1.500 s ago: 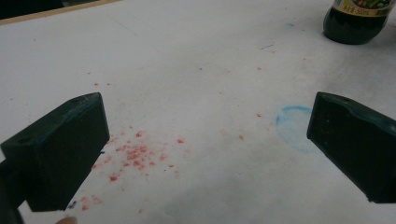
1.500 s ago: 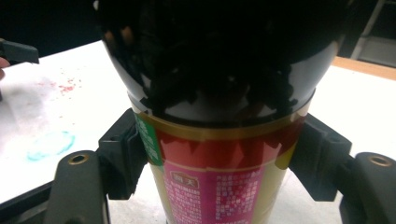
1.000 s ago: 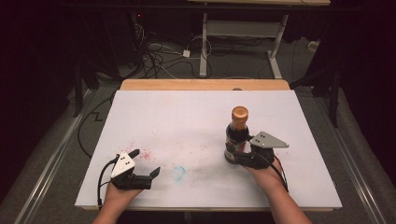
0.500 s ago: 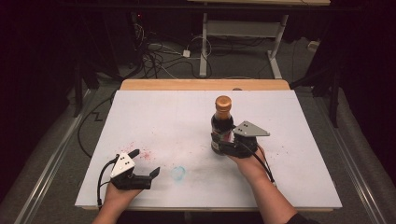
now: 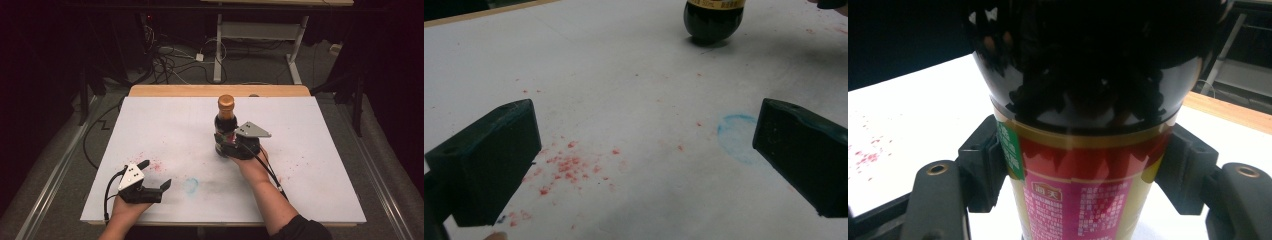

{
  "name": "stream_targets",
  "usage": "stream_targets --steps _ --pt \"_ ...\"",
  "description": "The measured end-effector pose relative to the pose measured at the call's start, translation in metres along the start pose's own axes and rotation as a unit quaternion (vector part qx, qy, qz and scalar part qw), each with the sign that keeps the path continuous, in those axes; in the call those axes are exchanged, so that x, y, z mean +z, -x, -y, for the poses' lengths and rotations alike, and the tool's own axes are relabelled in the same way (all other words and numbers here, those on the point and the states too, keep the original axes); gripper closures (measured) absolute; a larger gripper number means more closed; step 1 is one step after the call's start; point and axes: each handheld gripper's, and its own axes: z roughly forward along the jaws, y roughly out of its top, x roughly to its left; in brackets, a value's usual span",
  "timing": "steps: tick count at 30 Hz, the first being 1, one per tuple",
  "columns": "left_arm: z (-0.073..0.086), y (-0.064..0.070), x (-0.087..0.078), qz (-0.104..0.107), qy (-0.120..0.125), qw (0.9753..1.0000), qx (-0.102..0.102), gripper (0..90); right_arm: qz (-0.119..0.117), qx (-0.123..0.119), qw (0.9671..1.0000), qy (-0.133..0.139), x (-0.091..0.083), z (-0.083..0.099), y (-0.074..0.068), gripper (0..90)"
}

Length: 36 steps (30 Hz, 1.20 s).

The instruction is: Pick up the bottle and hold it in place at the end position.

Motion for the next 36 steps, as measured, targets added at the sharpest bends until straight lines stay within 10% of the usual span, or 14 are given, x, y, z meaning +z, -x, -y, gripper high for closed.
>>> stream_targets --steps 36 --pt "0.0 -0.001 0.0 0.0 -0.006 1.0 0.001 0.0 -0.006 0.015 0.9999 0.001 0.017 0.008 0.002 29.6"
